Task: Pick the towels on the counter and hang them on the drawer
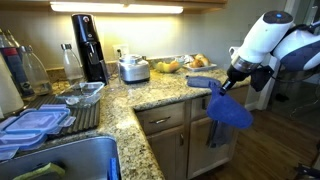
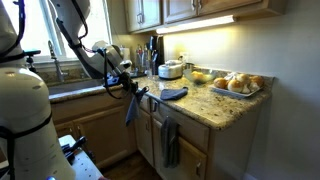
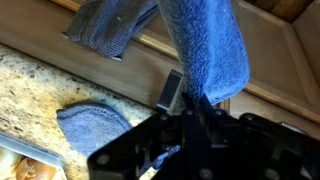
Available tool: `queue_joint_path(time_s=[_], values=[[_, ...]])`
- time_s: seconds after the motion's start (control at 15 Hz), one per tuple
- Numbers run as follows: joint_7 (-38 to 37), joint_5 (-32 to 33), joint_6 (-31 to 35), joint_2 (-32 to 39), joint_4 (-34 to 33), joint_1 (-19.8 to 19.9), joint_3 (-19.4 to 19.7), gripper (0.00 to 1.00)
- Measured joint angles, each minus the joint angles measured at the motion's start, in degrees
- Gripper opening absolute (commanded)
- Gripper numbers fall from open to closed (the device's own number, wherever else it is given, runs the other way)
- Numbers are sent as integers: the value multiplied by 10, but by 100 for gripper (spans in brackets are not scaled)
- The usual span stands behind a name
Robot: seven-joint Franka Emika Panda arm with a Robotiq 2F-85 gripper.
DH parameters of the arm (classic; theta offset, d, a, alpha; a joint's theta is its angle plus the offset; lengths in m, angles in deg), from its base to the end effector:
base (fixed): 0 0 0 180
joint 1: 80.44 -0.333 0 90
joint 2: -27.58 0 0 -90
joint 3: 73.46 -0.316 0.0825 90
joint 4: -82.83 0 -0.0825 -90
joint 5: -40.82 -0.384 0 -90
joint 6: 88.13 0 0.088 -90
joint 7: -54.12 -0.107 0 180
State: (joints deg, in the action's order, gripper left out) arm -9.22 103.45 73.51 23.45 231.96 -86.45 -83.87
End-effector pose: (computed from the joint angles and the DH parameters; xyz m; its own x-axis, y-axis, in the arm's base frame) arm 0.4100 0.1662 0.2930 0.8634 0.2261 0.4511 0.1220 -0.9610 0.2481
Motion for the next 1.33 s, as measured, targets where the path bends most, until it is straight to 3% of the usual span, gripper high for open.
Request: queue_joint_path(time_s=[0.4,0.47,1.07,1.33], values=[[-80,112,51,59,-25,13,15,5],[-91,124,58,70,-31,13,18,8],[-108,140,70,104,-47,15,24,4],[-115,176,115,124,-48,22,47,4]])
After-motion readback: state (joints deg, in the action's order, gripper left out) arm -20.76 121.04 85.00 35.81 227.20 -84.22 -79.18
